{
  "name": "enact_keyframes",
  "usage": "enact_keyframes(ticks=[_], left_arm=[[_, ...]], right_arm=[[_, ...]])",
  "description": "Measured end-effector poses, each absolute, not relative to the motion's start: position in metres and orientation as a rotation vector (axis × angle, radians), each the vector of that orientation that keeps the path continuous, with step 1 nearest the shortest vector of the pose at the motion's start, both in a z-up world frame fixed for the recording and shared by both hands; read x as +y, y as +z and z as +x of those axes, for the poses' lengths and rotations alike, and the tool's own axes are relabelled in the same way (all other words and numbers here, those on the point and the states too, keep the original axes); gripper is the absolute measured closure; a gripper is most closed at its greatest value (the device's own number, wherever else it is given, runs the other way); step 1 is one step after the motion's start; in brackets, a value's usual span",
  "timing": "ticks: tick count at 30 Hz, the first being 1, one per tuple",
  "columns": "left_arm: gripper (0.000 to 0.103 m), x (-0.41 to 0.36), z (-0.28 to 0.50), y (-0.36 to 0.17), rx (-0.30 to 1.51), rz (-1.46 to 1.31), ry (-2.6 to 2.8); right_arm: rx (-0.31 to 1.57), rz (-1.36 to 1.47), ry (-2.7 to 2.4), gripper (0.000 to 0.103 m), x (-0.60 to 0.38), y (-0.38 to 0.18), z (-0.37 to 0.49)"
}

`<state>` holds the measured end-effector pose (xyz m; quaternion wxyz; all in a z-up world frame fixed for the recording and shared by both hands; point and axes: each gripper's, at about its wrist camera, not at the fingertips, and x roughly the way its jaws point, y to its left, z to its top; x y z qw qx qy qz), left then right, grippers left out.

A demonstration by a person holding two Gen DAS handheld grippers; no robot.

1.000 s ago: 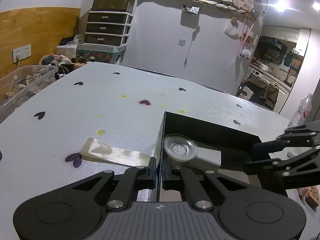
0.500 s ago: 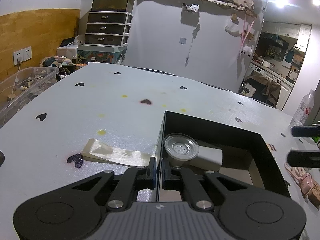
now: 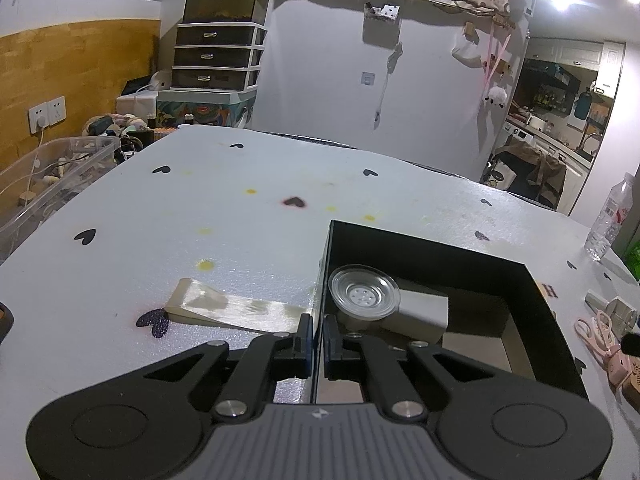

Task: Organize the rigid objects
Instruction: 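Move the right tool back toward the wooden coaster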

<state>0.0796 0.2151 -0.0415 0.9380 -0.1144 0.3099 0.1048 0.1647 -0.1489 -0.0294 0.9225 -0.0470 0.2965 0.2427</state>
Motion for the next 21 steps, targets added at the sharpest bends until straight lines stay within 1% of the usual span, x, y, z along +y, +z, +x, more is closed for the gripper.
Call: enact_keyframes(ticks=[8, 10, 14, 16, 21], left_arm=[[0.099, 0.215, 0.08, -0.041, 0.639, -0.226, 0.214], [0.099, 0.214, 0.081, -0.041, 0.641, -0.224, 0.217], [0.099, 0.214, 0.081, -0.041, 0.641, -0.225, 0.217], [0.099, 0.214, 0.081, -0.041, 0.641, -0.224, 0.217], [0.099, 0.215, 0.081, -0.041, 0.641, -0.226, 0.215]], right_arm=[[0.722, 0.022, 0.29, 0.002, -0.211, -0.057, 0.154], [0.749, 0.06, 0.241, 0.007, -0.222, -0.064, 0.156], [0.795, 0.16, 0.153, 0.015, -0.243, -0.072, 0.16], [0.792, 0.19, 0.119, 0.017, -0.248, -0.074, 0.162], [0.712, 0.155, 0.092, 0.017, -0.26, -0.072, 0.172]])
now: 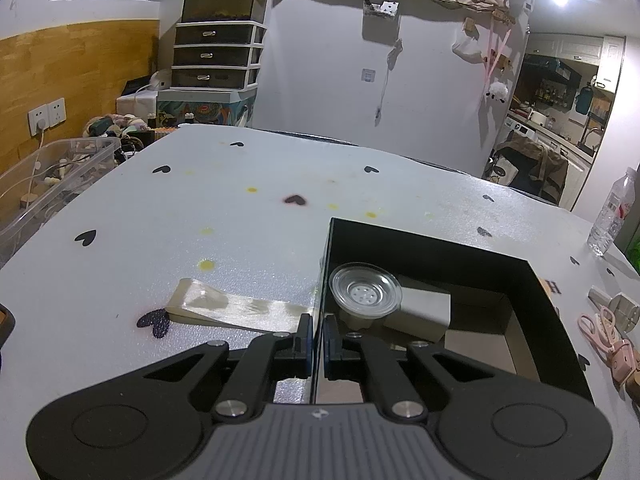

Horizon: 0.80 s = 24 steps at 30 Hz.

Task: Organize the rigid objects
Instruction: 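Move the right tool back toward the wooden coaster, then grasp the carved wooden square coaster with the right tool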

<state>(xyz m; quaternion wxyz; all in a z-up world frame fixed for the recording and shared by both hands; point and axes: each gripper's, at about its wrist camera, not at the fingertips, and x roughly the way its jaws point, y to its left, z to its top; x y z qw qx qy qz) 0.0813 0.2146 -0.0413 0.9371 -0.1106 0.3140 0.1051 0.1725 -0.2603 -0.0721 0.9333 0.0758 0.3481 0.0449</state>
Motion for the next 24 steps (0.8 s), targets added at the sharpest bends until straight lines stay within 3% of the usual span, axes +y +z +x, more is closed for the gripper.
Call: enact_keyframes(ticks=[8, 24], left_arm=[[0.099, 0.215, 0.083, -0.043, 0.641, -0.234, 0.217], [0.099, 0.213, 0.084, -0.044, 0.644, -0.229, 0.223]], right_arm=[[0.764, 0.118, 0.287, 0.016, -0.282, -0.082, 0.224], [0.856, 0.026, 0.375, 0.019, -0.262, -0.075, 0.183]])
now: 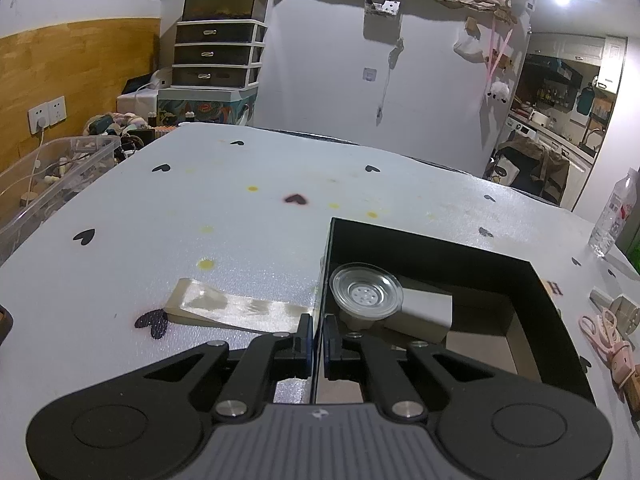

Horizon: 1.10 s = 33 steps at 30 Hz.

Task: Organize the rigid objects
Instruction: 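Grasp the carved wooden square coaster with the right tool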

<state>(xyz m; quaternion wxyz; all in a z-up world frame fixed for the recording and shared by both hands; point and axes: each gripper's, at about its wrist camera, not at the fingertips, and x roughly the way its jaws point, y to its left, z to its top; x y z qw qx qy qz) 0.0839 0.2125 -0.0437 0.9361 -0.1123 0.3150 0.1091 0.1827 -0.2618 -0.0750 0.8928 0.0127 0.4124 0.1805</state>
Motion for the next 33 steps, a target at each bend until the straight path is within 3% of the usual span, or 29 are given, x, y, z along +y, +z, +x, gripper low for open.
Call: enact_keyframes(ticks=[8, 12, 14, 17, 19, 24, 33], left_arm=[[0.099, 0.213, 0.084, -0.043, 0.644, -0.232, 0.225], [0.099, 0.213, 0.085, -0.043, 0.645, -0.23, 0.224], [0.099, 0.213, 0.085, -0.043, 0.644, -0.229, 0.223], [0.099, 0.212, 0.085, -0.043, 0.644, -0.229, 0.224], [0.099, 0.212, 0.085, -0.043, 0.644, -0.23, 0.223], [0.099, 0.212, 0.086, -0.043, 0.642, -0.231, 0.22], [0.099, 0.214, 0.085, -0.045, 0.635, -0.238, 0.208]], right_arm=[[0.905, 0.03, 0.301, 0.027, -0.253, -0.082, 0.199], [0.851, 0.136, 0.262, 0.07, -0.266, -0.063, 0.195], [0.829, 0.122, 0.26, 0.074, -0.264, -0.054, 0.195], [0.847, 0.063, 0.235, 0.062, -0.257, -0.056, 0.2], [0.865, 0.073, 0.242, 0.043, -0.255, -0.061, 0.201], [0.881, 0.03, 0.255, 0.027, -0.244, -0.069, 0.199], [0.919, -0.163, 0.308, 0.017, -0.242, -0.079, 0.212]])
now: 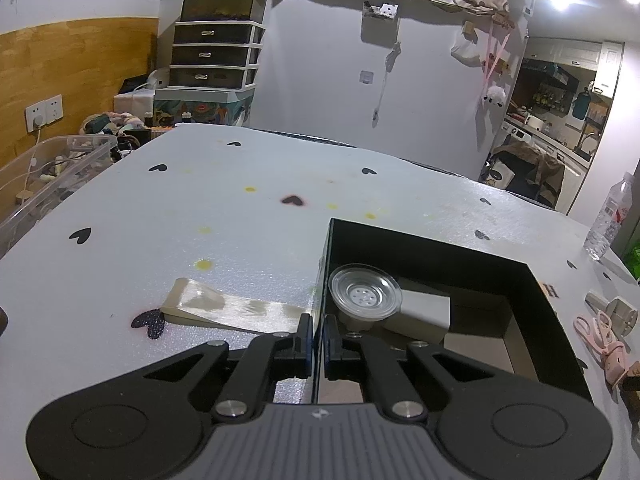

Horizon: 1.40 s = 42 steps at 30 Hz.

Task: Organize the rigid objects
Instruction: 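Grasp the carved wooden square coaster with the right tool, then carry the wooden coaster over the black box and lower it in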

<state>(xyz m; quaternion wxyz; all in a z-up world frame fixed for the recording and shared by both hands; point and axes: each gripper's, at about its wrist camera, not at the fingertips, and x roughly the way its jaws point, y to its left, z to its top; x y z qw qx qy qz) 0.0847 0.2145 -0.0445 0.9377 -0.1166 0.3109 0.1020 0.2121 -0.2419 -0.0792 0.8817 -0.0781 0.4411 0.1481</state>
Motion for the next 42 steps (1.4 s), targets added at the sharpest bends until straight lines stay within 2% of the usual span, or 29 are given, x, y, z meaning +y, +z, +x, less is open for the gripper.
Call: enact_keyframes(ticks=[5, 7, 8, 13, 20, 25, 32, 42], left_arm=[[0.099, 0.215, 0.085, -0.045, 0.634, -0.242, 0.209], [0.099, 0.215, 0.084, -0.045, 0.634, -0.24, 0.209], [0.099, 0.215, 0.084, -0.045, 0.634, -0.24, 0.209], [0.099, 0.215, 0.084, -0.045, 0.634, -0.241, 0.208], [0.099, 0.215, 0.085, -0.045, 0.634, -0.24, 0.207], [0.099, 0.215, 0.085, -0.045, 0.635, -0.242, 0.205], [0.099, 0.215, 0.085, -0.045, 0.636, -0.24, 0.204], [0.098, 0.22, 0.084, -0.049, 0.627, -0.249, 0.183]], right_arm=[[0.958, -0.123, 0.385, 0.017, -0.251, -0.079, 0.219], [0.963, -0.127, 0.397, 0.026, -0.251, -0.078, 0.22], [0.968, -0.125, 0.41, 0.027, -0.251, -0.078, 0.22], [0.955, -0.148, 0.38, 0.027, -0.244, -0.071, 0.216], [0.803, -0.026, 0.452, 0.027, -0.212, -0.008, 0.207], [0.783, -0.001, 0.608, 0.027, -0.151, 0.02, 0.21], [0.876, 0.01, 0.699, 0.027, -0.055, 0.025, 0.218], [1.024, 0.063, 0.522, 0.027, 0.017, 0.005, 0.237]])
